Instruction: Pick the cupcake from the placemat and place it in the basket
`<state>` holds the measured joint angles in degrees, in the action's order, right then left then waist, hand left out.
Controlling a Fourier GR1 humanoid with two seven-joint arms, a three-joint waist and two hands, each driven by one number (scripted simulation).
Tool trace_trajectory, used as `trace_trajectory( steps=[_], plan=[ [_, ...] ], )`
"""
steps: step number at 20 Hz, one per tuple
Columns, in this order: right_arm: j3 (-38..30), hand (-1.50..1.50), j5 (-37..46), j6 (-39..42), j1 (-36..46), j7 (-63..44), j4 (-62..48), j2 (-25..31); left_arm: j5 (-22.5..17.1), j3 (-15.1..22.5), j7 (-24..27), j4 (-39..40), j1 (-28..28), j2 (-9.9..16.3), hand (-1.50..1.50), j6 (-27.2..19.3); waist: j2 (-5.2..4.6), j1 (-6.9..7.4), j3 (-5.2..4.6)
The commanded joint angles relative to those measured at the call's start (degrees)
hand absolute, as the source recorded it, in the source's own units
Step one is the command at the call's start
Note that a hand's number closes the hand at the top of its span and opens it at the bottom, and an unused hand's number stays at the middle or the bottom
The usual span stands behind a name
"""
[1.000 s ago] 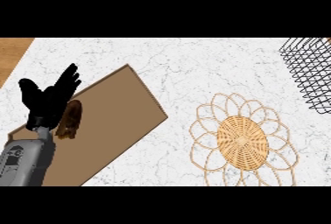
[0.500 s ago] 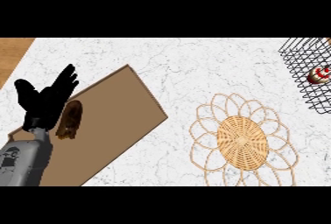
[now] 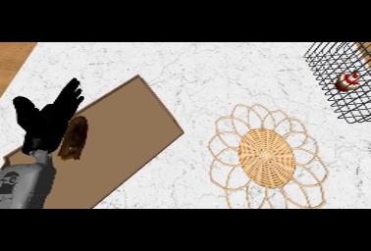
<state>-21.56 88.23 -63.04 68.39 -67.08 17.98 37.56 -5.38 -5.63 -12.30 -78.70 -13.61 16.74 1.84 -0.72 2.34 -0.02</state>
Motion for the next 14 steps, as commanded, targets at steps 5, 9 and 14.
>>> trace_trajectory(
  steps=[5,9,14],
  plan=[
    [-6.2,-1.50,2.0,-8.6,-4.1,-11.2,10.1,-5.7,0.7,-0.8,0.4,0.9,2.0,-0.5,0.00,-1.5,1.66,-4.07,-0.20],
    [-8.0,-1.50,0.1,-4.6,-9.0,-8.5,15.9,-12.3,-0.7,-2.9,-1.6,-1.7,3.9,2.1,0.00,-0.5,2.91,-5.65,-0.15],
    [-7.6,-1.50,-2.2,-2.1,-15.3,-5.6,25.2,-18.9,-1.2,-4.7,0.1,-0.2,5.8,2.1,0.00,-1.1,3.58,-7.91,-0.20]
  ],
)
